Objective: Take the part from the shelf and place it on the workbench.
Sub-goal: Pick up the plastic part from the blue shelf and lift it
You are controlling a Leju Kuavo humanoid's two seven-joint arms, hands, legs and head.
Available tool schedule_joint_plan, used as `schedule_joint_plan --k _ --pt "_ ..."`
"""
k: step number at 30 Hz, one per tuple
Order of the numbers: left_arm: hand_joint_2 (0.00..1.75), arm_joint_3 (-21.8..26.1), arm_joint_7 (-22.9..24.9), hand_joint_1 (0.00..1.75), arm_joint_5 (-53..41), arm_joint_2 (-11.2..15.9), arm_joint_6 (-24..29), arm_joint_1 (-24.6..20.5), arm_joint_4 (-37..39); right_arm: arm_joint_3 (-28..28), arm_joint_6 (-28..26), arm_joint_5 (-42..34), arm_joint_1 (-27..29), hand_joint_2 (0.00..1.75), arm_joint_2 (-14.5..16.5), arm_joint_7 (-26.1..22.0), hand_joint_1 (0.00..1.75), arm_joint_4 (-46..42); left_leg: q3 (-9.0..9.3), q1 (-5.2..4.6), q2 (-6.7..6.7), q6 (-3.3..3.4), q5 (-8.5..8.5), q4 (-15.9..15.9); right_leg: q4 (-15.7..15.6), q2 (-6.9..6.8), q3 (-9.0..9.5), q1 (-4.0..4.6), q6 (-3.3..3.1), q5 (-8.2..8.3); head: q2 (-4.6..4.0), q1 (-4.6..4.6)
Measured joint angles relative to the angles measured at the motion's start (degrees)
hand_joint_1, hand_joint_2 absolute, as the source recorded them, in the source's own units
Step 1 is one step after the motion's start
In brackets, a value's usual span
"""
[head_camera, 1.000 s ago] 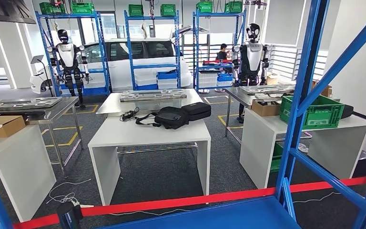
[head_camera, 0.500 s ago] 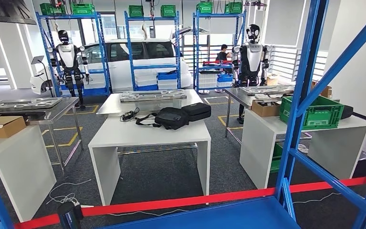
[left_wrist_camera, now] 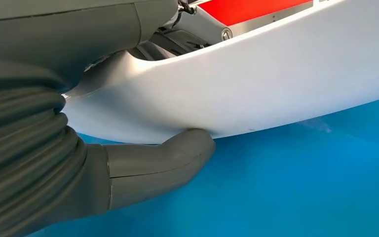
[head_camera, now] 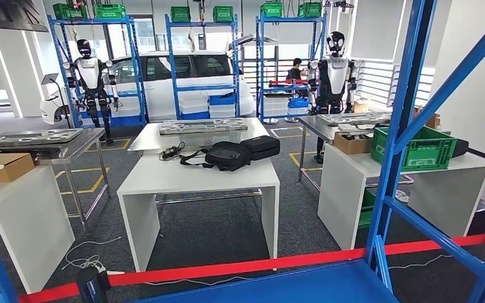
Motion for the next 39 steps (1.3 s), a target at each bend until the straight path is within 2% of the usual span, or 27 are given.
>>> schedule_joint_plan --k 3,7,11,16,21,23,26,31,35,37,39 --pt "1.75 0.4 -0.2 1.75 -0.3 -0.1 1.3 0.6 -0.3 0.0 0.0 0.1 0.0 0.0 0.0 0.0 0.0 0.0 0.0 0.0 0.0 0.0 0.0 0.0 0.0 0.0 0.0 0.0 0.0 0.0 0.0 0.01" --pt "1.75 1.9 -0.2 1.75 -0.4 -0.6 5.9 2.8 -1.6 0.0 0.2 0.3 0.0 0.0 0.0 -0.1 0.0 0.0 -0.01 -0.01 0.01 0.0 0.0 0.0 0.0 0.02 -0.02 -0.01 0.0 0.0 0.0 0.01" --pt "1.75 5.4 -0.5 1.75 5.9 -2.1 5.7 4.9 -3.0 0.0 0.3 0.5 0.0 0.0 0.0 0.0 0.0 0.0 -0.02 -0.01 0.0 0.02 -0.01 0.0 0.0 0.01 -0.03 -0.01 0.0 0.0 0.0 0.0" --pt "1.75 11.3 -4.4 1.75 27.0 -5.2 -4.3 5.5 -5.0 0.0 0.3 0.7 0.0 0.0 0.0 0.0 0.0 0.0 -0.05 -0.02 -0.01 0.05 -0.02 0.0 0.0 -0.01 -0.01 -0.01 0.0 0.0 0.0 0.01" --pt "1.75 17.9 -2.6 1.75 51.9 -8.9 -17.1 6.5 -9.5 -0.7 0.6 1.1 0.0 0.0 0.0 -0.2 0.0 0.0 -0.08 -0.04 0.0 0.06 -0.01 0.0 0.0 -0.01 -0.01 -0.03 0.05 0.03 0.0 0.01" --pt "1.75 20.1 -2.3 1.75 60.7 -9.7 -22.4 7.3 -12.3 -0.9 0.7 1.4 0.0 0.0 0.0 -0.4 0.0 0.0 -0.09 -0.05 0.0 0.07 -0.02 0.0 0.0 0.01 -0.01 -0.03 0.05 0.03 0.0 0.01" --pt "1.75 22.0 -3.1 1.75 65.0 -9.8 -26.4 8.9 -16.8 -1.0 0.8 1.7 0.0 0.0 0.0 -0.8 0.0 0.0 -0.1 -0.05 -0.01 0.09 -0.03 0.0 0.0 0.02 -0.03 -0.03 0.08 0.01 0.0 0.01" --pt "1.75 23.6 -5.1 1.75 66.0 -9.8 -29.1 10.9 -21.2 -1.0 1.0 2.1 0.0 0.0 0.0 -1.0 0.0 0.0 -0.11 -0.05 -0.02 0.11 -0.05 0.0 0.0 -0.01 -0.01 -0.03 0.13 -0.03 0.0 0.03" --pt "1.75 24.6 -5.8 1.75 69.0 -11.1 -31.8 13.3 -26.6 -1.0 1.3 2.5 0.0 0.0 0.0 -1.0 0.0 0.0 -0.13 -0.08 -0.01 0.14 -0.07 0.1 -0.1 -0.01 -0.01 -0.06 0.14 -0.03 0.0 0.03" --pt "1.75 25.0 -4.9 1.75 72.0 -11.8 -32.5 14.7 -29.9 -1.0 1.5 2.7 0.0 0.0 0.1 -0.8 0.0 0.0 -0.36 -0.2 -0.02 0.58 -0.32 0.4 -0.3 -0.04 0.09 -0.42 0.41 0.04 0.0 0.01" --pt "1.75 25.2 -4.6 1.75 73.8 -12.2 -33.1 15.9 -32.9 -1.0 1.5 2.7 0.0 0.0 0.2 -0.8 0.0 0.0 -0.41 -0.45 -0.06 1.49 -0.43 0.6 -0.7 -0.11 0.36 -0.81 0.97 0.31 0.0 -0.05"
